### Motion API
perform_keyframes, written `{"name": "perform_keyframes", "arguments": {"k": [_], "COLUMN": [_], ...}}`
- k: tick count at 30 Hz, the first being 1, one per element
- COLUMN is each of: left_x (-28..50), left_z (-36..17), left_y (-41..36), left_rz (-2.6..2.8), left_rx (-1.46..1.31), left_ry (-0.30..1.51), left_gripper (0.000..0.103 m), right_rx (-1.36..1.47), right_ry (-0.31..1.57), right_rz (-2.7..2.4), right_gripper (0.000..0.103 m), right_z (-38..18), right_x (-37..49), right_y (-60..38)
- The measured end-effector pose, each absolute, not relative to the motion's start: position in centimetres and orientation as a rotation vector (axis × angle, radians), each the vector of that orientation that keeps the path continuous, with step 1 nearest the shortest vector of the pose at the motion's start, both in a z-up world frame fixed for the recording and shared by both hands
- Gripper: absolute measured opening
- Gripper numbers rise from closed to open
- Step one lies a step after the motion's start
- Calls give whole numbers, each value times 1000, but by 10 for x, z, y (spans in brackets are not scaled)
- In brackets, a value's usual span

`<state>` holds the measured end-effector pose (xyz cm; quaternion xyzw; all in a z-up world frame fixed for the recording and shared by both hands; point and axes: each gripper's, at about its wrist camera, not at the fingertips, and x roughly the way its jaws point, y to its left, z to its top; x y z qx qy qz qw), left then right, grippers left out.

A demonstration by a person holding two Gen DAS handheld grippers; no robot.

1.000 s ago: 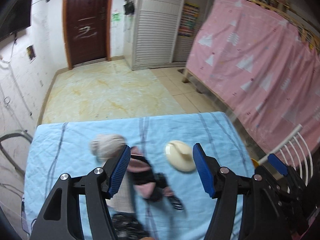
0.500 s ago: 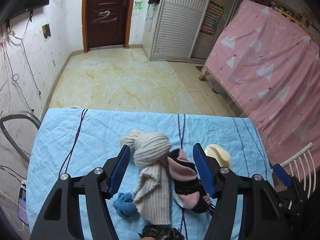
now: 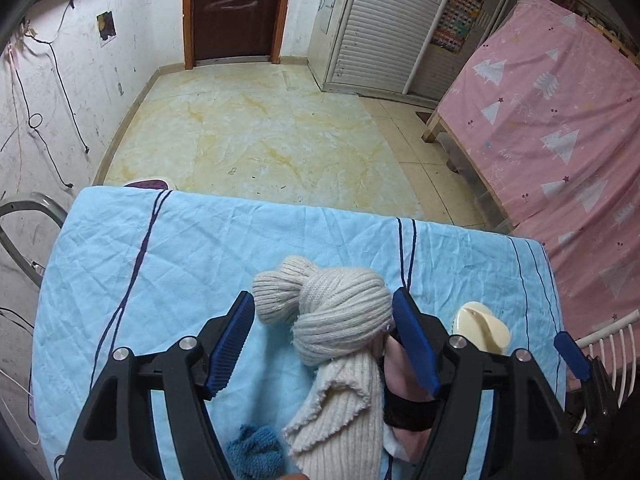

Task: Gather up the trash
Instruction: 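Grasp the cream knit hat with the left tool while the right tool grasps the cream round lid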

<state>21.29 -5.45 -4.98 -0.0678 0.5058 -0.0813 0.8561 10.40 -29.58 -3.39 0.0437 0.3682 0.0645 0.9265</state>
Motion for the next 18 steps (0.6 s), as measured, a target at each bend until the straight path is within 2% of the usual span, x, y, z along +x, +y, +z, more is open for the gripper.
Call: {"name": "perform_keyframes", "arguments": {"k": [12,15,18], "left_x": [235,234,232], "left_z": [-81,-82,-79], "left_y": [-63,-65,-68], "left_rz": [-230,-219,-234], "left_rx": [-214,-200,-200], "left_ry": [1155,1142,1140], "left_gripper": [67,59,47], "right_rx": [78,89,86], "right_ry": [857,881,902], "right_rz": [164,178,186], "right_gripper": [81,81,81], "right_z": [-60,-64,-67], "right_x": [137,141,145], "right_y": [-293,-292,-290]}}
